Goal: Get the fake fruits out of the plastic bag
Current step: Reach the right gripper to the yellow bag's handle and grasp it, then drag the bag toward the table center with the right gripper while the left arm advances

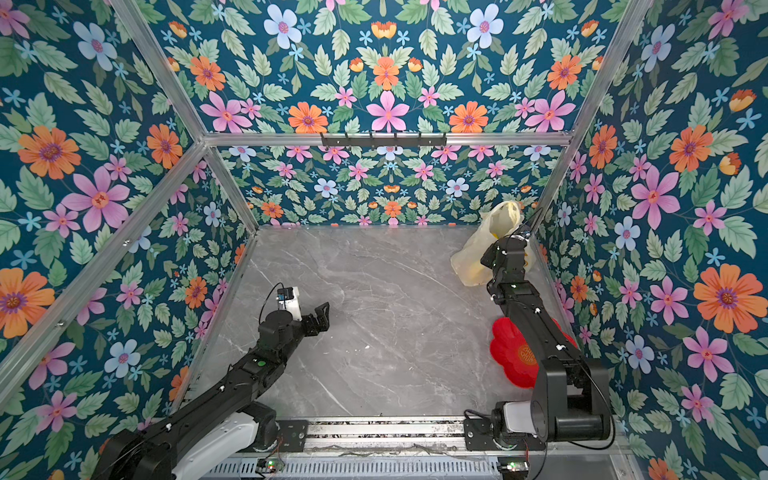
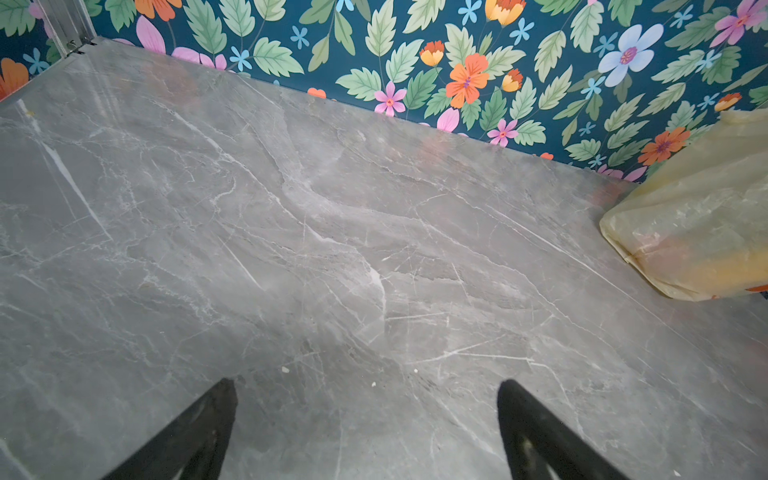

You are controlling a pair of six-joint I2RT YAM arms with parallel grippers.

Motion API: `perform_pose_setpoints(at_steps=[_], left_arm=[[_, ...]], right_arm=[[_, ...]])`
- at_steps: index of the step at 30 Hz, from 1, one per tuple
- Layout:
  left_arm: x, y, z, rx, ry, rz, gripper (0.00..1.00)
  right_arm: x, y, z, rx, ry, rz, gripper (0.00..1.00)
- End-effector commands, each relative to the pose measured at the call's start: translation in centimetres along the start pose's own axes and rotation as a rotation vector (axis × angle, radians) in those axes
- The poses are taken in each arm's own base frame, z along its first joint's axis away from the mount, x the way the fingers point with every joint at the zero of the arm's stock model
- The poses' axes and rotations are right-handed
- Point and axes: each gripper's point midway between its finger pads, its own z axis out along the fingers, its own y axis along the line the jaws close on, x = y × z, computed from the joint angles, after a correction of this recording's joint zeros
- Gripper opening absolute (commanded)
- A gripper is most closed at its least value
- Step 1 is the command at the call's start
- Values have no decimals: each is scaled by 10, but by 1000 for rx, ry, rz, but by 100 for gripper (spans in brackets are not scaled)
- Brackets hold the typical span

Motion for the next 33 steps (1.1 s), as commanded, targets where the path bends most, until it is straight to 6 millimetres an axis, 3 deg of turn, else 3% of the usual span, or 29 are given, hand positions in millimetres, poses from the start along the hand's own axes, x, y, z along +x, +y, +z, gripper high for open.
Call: perform_pose_setpoints(at_steps=[1, 4, 9, 19, 25, 33], left_arm=[[-5, 0, 1, -3, -20, 4, 100], [-4, 1, 0, -7, -21, 4, 100], [-4, 4, 0, -26, -25, 6, 100], [-7, 18, -4, -100, -46, -5, 100], [-10, 25, -8, -138, -66, -11, 100], [-16, 37, -16, -199, -102, -31, 100]], right_arm=[[4, 16, 2, -23, 29, -91, 13], [8, 23, 3, -51, 49, -77, 0], [17, 47, -1, -119, 90, -93, 0], [81, 149, -25, -323, 244, -195, 0], [117, 211, -55, -430, 309, -291, 0], [186, 282, -126, -557, 387, -501, 0]])
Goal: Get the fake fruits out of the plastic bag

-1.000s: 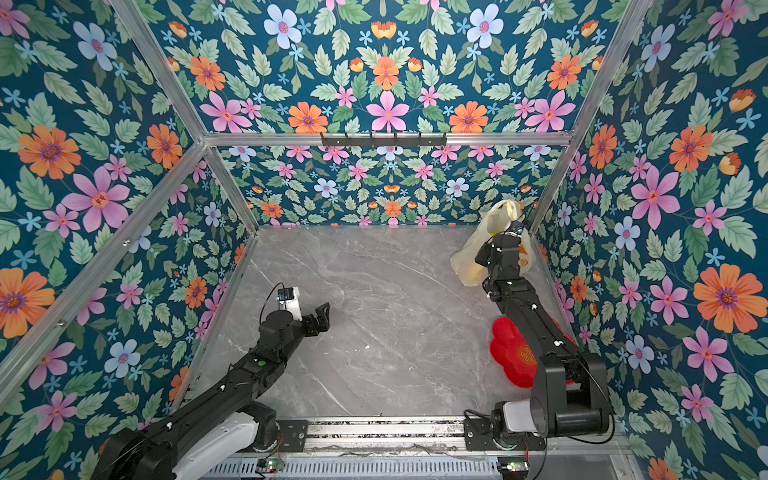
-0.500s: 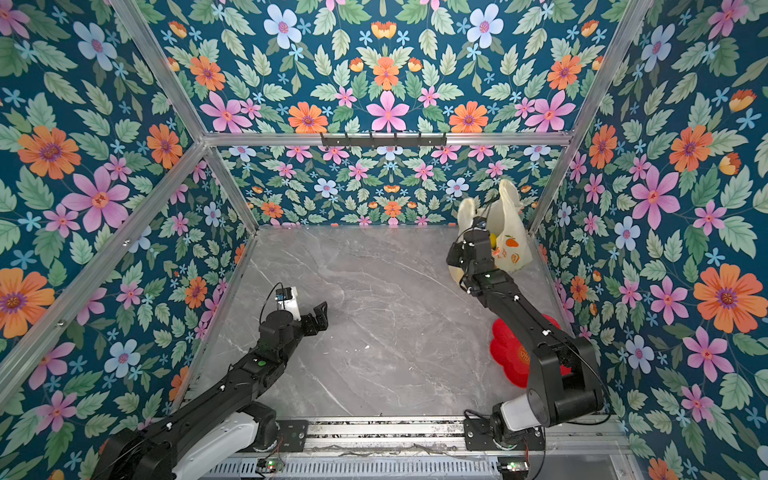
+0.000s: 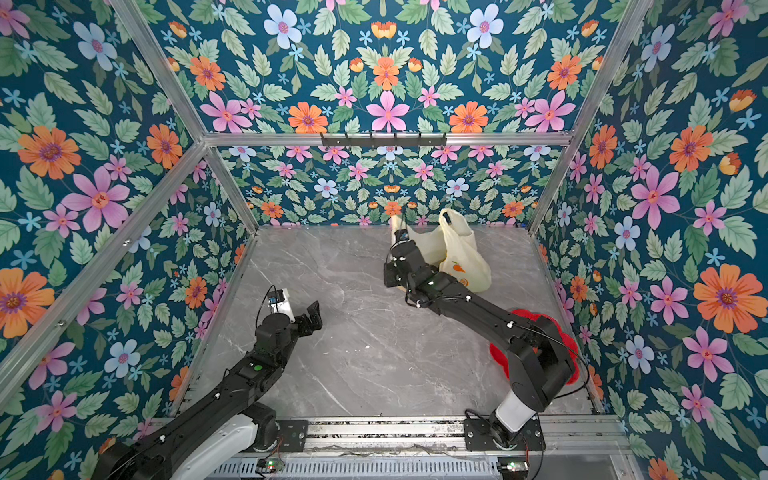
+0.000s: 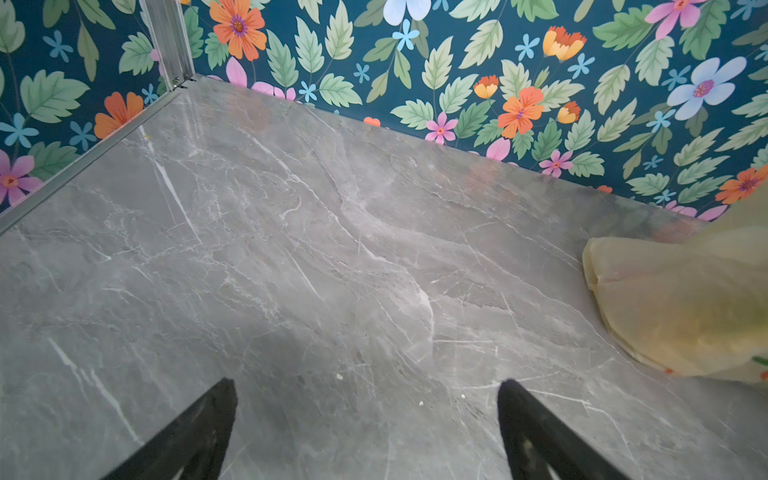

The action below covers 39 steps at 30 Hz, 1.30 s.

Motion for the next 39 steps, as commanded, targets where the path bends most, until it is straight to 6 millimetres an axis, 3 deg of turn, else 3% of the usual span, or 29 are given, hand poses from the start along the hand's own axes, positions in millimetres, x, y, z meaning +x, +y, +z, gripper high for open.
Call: perform_pose_setpoints(at_steps=[1, 3, 7, 11, 12, 16, 19, 22, 28, 34, 39], left_arm=[[-3, 10, -2, -49, -21, -20, 100], [-4, 11, -4, -52, -27, -24, 100], [-3, 9, -3, -44, -22, -25, 100], [-3, 4, 1, -31, -5, -15, 100], [-3, 3, 1, -26, -3, -13, 100], [-2, -3, 4, 0, 9, -7, 100], [-5, -13, 5, 30, 47, -2, 100], [-21, -39, 3, 125, 101, 21, 100], [-69, -79, -11, 245, 135, 1, 100], [-118, -140, -46, 463, 161, 80, 100], [-123, -170, -54, 487, 190, 123, 100]], right_arm=[[15, 30, -6, 7, 30, -98, 0], [37, 48, 1, -3, 75, -145, 0], [49, 68, -4, -16, 100, -173, 1], [49, 73, -20, -29, 124, -168, 41], [44, 75, -33, -47, 113, -160, 49], [43, 80, -69, -133, 99, -150, 63], [43, 67, -99, -138, 80, -125, 68], [43, 42, -130, -105, 37, -91, 72], [48, -15, -176, 19, -69, -16, 80], [59, -46, -192, 78, -130, 22, 85], [61, -55, -194, 102, -148, 30, 86]])
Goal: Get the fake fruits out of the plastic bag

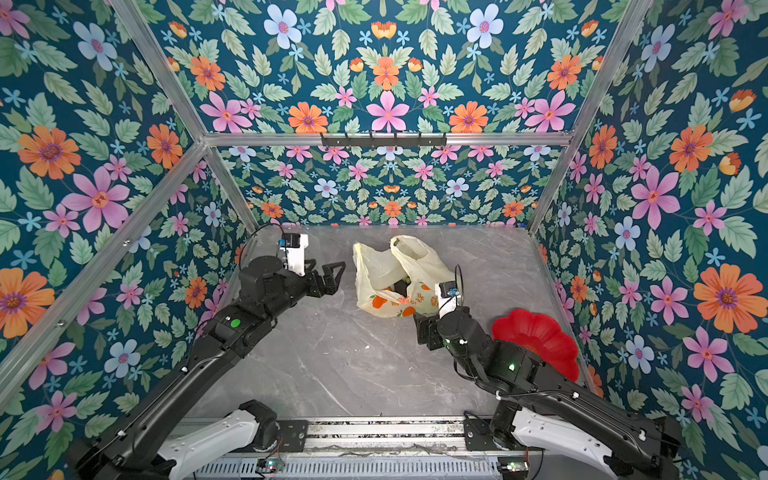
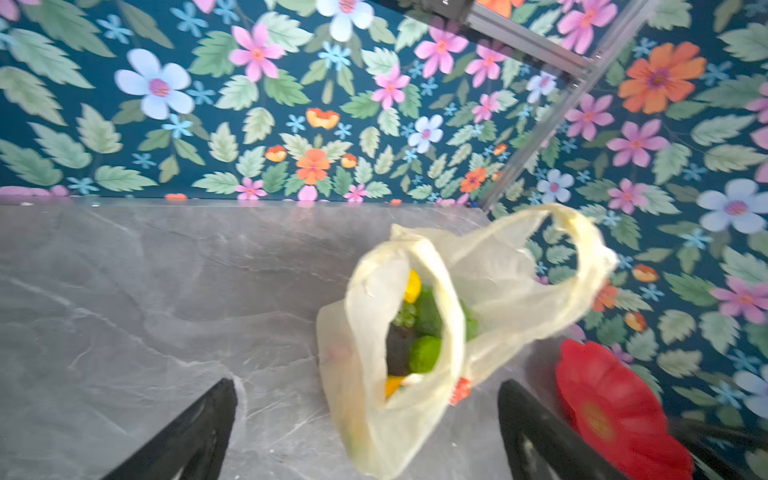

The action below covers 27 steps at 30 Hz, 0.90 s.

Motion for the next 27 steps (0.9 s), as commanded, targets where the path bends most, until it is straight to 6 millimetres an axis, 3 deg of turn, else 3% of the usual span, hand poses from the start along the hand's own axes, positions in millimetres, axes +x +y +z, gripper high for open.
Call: perform_pose_setpoints(at_steps=[1, 12, 19, 22, 27], left_arm=[[20, -3, 9, -25, 102, 16, 100], [61, -5, 76, -80, 268, -152, 100], [94, 23, 104, -228, 345, -214, 100], [98, 20, 113, -196, 330, -249, 91], [107, 11, 128, -133, 348, -301, 61]], right_arm=[[-6, -7, -1, 33, -35, 17, 87], [6, -4, 6, 50, 62, -34, 90], [16, 1, 15, 56, 121, -19, 88], [21, 5, 21, 53, 149, -15, 86], [24, -1, 34, 98, 230, 24, 85]])
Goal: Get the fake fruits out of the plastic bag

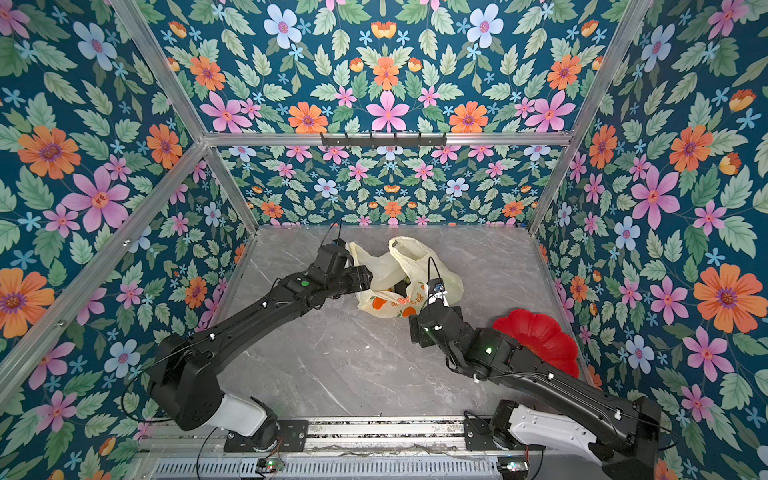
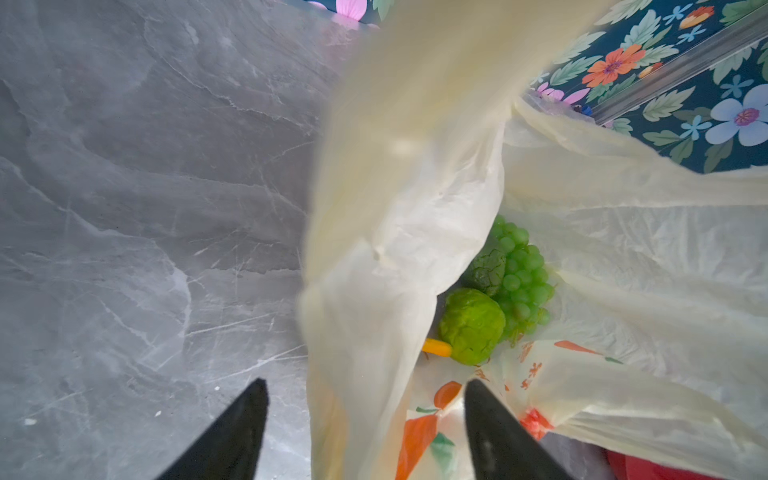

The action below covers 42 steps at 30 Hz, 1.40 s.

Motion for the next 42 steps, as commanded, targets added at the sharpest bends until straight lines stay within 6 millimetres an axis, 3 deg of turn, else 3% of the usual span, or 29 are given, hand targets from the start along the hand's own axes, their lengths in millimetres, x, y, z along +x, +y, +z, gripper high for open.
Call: perform_pose_setpoints(at_steps=[1, 7, 13, 17, 25, 32, 38, 42], left_arm=[[-4, -14, 6, 78, -14, -44, 59], [-3, -25, 5, 150, -21, -63, 39], [-7, -35, -14, 206, -57, -74, 16], [-14, -35, -26, 214, -101, -64, 8], [-17, -34, -34, 210, -133, -36, 5], [-20, -32, -39, 190, -162, -15, 4], [-18, -15, -42, 128, -178, -60, 4], [-12, -15, -40, 158, -179, -95, 5]], right_arm=[[3, -4, 6, 7, 64, 44, 85], [-32, -2, 7, 45, 18, 41, 87], [-74, 8, 18, 42, -89, 33, 91], [-99, -5, 28, 160, -113, 14, 92], [-128, -41, 64, 300, -80, 70, 92], [-140, -40, 88, 313, -31, 73, 92], [-141, -62, 94, 353, -38, 160, 79], [-141, -69, 94, 357, -57, 197, 64]])
